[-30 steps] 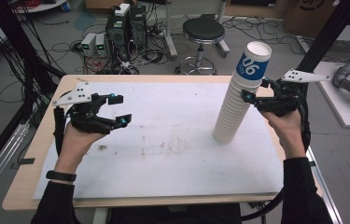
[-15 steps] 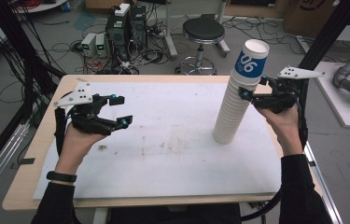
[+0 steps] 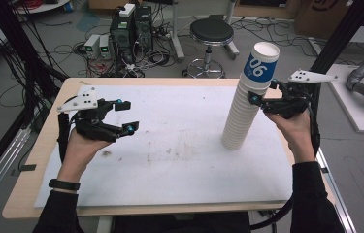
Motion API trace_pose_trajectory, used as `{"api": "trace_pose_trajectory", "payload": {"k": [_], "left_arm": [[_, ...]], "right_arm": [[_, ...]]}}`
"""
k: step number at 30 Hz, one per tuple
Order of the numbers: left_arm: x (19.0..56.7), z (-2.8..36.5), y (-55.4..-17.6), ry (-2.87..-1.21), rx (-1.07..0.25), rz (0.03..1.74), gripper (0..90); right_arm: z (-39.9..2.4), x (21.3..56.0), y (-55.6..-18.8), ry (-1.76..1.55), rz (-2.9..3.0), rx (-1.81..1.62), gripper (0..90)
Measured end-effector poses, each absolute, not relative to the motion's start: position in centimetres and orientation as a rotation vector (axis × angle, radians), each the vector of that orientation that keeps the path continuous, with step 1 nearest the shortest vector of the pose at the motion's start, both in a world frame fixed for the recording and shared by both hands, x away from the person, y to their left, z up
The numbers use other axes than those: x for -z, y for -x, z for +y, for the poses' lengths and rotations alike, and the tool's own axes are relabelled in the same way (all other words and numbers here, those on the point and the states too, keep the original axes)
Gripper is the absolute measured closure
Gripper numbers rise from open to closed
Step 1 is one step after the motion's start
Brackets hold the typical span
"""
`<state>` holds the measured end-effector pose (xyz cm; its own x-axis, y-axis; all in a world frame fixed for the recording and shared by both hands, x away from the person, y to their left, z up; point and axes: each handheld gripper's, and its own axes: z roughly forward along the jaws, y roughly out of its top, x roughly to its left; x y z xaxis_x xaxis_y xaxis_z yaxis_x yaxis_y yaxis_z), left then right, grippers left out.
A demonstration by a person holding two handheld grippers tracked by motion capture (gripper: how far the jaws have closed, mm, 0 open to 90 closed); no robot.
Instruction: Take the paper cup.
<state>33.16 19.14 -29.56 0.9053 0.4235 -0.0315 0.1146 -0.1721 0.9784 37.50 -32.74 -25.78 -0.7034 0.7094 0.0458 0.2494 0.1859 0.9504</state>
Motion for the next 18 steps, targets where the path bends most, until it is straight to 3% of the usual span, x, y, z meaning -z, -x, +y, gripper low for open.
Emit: {"api": "trace_pose_trajectory", "payload": {"k": [18], "left_arm": [[29.68,18.17,-33.08,-1.754,-0.282,0.406,22.1]], "right_arm": [[-32.33,25.93,-37.35,-0.941,2.023,-1.523,12.7]]}}
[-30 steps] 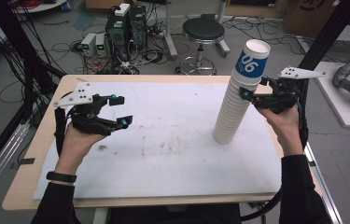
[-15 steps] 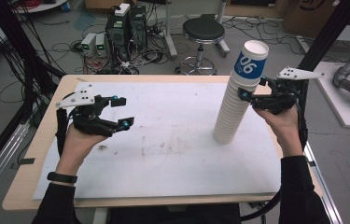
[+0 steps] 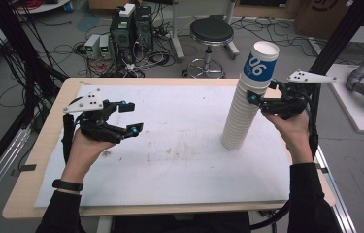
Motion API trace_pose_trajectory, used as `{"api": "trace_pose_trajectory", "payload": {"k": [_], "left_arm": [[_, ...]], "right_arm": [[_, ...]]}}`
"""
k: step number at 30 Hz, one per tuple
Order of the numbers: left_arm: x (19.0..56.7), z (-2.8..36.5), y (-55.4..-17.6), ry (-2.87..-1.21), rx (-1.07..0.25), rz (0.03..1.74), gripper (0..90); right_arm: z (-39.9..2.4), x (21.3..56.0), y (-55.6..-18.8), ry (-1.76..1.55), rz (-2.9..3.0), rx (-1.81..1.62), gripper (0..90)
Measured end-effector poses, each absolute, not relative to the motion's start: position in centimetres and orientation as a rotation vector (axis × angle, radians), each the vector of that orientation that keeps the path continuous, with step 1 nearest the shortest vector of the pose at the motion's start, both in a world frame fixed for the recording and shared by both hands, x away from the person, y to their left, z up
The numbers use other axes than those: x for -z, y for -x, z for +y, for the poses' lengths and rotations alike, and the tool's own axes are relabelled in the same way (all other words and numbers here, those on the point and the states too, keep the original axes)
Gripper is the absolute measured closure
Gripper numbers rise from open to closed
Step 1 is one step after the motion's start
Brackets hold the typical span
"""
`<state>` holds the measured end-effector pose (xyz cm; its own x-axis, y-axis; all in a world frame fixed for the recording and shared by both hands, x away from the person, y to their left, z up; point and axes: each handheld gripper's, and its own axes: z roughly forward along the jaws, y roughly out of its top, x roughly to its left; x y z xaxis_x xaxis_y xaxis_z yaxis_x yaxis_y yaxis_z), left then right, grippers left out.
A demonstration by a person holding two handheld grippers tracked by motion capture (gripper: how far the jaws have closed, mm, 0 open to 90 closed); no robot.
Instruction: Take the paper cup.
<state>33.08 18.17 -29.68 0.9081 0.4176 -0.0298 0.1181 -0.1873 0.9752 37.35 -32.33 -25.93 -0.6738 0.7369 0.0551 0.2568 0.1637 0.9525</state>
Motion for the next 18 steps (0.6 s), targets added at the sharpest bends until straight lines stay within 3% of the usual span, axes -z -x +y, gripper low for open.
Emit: {"api": "trace_pose_trajectory", "payload": {"k": [18], "left_arm": [[29.50,17.36,-32.87,-1.759,-0.273,0.395,22.1]], "right_arm": [[-32.49,26.53,-36.77,-0.898,1.989,-1.541,12.7]]}}
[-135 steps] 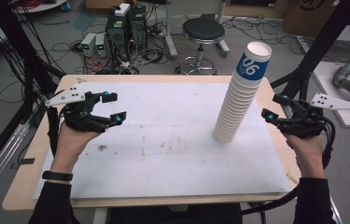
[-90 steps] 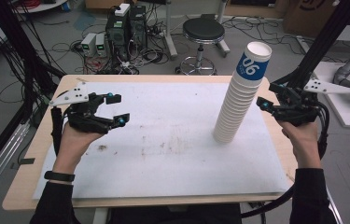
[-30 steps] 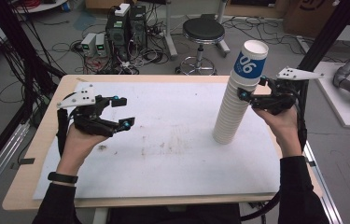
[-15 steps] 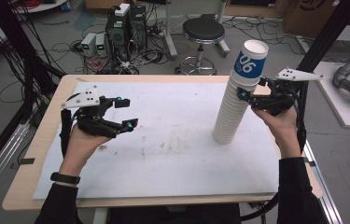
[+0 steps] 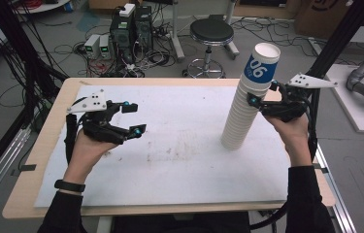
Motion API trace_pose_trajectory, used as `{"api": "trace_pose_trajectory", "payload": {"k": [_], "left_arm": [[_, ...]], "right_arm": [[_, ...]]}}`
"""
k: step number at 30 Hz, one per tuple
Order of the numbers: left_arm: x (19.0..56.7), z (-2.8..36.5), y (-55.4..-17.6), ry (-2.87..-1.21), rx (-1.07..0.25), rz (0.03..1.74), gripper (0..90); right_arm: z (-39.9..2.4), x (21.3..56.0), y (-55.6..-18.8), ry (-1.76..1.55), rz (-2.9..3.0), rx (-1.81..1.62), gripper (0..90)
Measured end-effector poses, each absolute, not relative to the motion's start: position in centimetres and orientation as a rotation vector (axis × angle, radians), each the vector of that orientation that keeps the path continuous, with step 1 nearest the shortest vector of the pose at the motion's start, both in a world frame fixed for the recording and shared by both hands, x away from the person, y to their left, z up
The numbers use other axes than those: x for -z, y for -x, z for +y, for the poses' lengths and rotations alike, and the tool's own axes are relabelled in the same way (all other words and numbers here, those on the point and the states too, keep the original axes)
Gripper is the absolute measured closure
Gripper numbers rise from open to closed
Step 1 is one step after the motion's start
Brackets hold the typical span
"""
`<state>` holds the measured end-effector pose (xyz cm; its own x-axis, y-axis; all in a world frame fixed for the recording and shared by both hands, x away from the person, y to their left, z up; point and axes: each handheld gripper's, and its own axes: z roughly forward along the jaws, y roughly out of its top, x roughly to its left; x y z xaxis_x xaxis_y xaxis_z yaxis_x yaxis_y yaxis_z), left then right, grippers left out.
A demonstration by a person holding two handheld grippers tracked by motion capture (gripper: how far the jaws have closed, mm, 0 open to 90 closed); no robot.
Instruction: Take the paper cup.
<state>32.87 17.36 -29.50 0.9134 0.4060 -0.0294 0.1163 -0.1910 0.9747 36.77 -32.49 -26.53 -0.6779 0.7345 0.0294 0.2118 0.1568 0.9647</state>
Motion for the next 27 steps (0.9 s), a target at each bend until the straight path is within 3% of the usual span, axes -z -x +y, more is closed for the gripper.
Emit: {"api": "trace_pose_trajectory", "payload": {"k": [16,27], "left_arm": [[25.5,14.3,-33.3,-1.747,-0.288,0.346,22.1],[22.0,8.9,-36.2,-1.750,-0.252,0.275,20.4]], "right_arm": [[-32.9,26.6,-36.8,-0.887,1.991,-1.561,13.3],[-32.9,26.6,-36.8,-0.882,1.991,-1.563,13.3]]}}
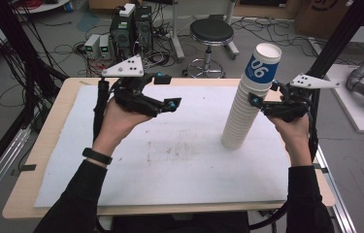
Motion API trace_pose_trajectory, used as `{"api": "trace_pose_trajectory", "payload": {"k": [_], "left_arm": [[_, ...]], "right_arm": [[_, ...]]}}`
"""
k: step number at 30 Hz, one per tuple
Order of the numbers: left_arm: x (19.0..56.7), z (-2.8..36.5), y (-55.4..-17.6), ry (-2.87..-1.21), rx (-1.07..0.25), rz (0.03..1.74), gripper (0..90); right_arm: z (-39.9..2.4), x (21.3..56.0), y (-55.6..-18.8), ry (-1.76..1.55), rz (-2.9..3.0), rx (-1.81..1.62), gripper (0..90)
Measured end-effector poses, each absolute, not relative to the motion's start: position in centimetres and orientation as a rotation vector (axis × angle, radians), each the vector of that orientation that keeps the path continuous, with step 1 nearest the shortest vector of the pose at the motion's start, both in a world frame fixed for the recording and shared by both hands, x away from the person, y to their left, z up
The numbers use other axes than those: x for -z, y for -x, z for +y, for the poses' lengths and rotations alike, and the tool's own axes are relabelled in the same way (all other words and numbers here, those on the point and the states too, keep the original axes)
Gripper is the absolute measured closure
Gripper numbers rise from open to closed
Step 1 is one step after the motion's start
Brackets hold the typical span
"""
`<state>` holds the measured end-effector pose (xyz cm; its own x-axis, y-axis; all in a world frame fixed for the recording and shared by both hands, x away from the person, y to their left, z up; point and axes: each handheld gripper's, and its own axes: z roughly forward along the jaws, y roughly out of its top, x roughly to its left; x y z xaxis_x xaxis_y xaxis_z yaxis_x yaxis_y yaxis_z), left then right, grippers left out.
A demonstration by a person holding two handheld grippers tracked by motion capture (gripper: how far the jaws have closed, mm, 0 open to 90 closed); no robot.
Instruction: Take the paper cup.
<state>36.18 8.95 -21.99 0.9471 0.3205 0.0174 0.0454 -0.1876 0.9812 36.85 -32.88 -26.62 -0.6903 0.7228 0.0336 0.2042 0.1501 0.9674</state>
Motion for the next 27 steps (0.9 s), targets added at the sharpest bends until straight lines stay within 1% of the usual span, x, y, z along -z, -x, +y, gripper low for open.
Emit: {"api": "trace_pose_trajectory", "payload": {"k": [1,2,9,13,19,22,27], "left_arm": [[22.0,8.9,-36.2,-1.750,-0.252,0.275,20.4],[21.5,7.9,-36.8,-1.728,-0.233,0.268,20.4],[20.1,4.8,-38.4,-1.727,-0.215,0.235,20.4],[19.7,3.8,-39.1,-1.702,-0.198,0.248,19.2],[18.6,0.9,-40.8,-1.700,-0.197,0.258,17.5],[18.1,-0.2,-41.4,-1.655,-0.195,0.256,17.4],[17.3,-2.0,-41.9,-1.654,-0.180,0.240,17.4]], "right_arm": [[-32.9,26.6,-36.9,-0.884,1.990,-1.563,13.3],[-32.9,26.6,-36.8,-0.884,1.990,-1.563,13.4],[-32.9,26.7,-36.9,-0.886,1.988,-1.566,13.4],[-32.9,26.7,-36.9,-0.879,1.988,-1.566,13.4],[-32.9,26.7,-36.9,-0.882,1.989,-1.569,13.4],[-32.9,26.7,-36.9,-0.884,1.988,-1.570,13.4],[-32.9,26.7,-36.9,-0.880,1.987,-1.570,13.4]]}}
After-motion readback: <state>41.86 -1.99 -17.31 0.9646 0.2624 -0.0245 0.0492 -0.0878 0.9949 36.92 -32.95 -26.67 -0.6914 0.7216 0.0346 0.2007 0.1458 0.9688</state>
